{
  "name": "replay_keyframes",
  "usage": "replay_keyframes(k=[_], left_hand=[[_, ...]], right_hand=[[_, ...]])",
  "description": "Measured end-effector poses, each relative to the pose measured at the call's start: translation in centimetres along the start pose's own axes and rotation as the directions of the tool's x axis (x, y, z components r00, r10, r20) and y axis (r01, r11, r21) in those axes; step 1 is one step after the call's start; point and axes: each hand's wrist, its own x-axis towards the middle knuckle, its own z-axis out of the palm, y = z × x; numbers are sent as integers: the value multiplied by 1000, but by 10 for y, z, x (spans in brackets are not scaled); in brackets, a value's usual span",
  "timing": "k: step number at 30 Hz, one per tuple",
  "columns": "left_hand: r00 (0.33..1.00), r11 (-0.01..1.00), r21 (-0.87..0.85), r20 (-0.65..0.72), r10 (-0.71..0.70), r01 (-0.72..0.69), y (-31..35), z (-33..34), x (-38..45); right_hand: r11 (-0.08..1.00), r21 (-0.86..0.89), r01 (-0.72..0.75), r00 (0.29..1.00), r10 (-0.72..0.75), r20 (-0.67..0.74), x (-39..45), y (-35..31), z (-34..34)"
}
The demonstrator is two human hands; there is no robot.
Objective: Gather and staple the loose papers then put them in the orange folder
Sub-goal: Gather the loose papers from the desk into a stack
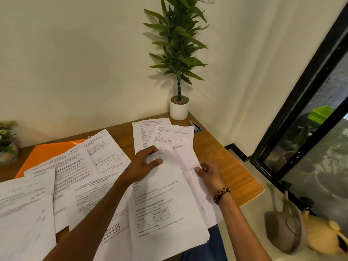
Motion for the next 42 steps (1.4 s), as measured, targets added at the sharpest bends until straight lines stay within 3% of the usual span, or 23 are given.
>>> replay_keyframes(k=[5, 11, 14, 17, 20, 24, 26, 27, 29, 30, 36, 42], left_hand=[[998, 1000, 25, -62, -10, 12, 5, 12, 8], [994, 1000, 3, -109, 4, -4, 15, 16, 9], [994, 1000, -16, -108, 13, -15, 18, 18, 9], [986, 1000, 19, -169, 10, -7, 16, 20, 10], [946, 998, 49, -325, -12, 30, 16, 14, 11], [863, 975, -115, -455, -220, 188, 16, -8, 5], [855, 922, -285, -375, -358, 261, 15, -17, -2], [877, 862, -420, -251, -410, 283, 15, -20, -5], [920, 714, -615, 49, -388, 334, 21, -23, -12], [930, 689, -642, 110, -351, 336, 27, -23, -16], [927, 815, -558, -200, -317, 159, 49, -27, -9], [889, 891, -452, -390, -239, 41, 66, -36, -9]], right_hand=[[991, 134, 7, 984, -31, 176, -19, -21, 11], [989, 144, 20, 963, -57, 262, -25, -23, 23], [995, 60, 80, 946, -94, 311, -27, -24, 26], [986, -27, 164, 944, -149, 295, -23, -22, 32], [980, -53, 193, 960, -177, 218, -21, -29, 29], [986, 115, 122, 989, -131, 72, -9, -34, 14], [975, 181, 129, 991, -132, 5, -1, -36, 7], [969, 208, 132, 991, -133, -10, 1, -38, 6], [953, 275, 129, 991, -131, -12, 5, -45, 10], [944, 301, 138, 990, -142, -11, 6, -49, 13], [898, 398, 188, 981, -195, -23, 13, -82, 26], [873, 400, 278, 961, -248, -126, 15, -124, 28]])
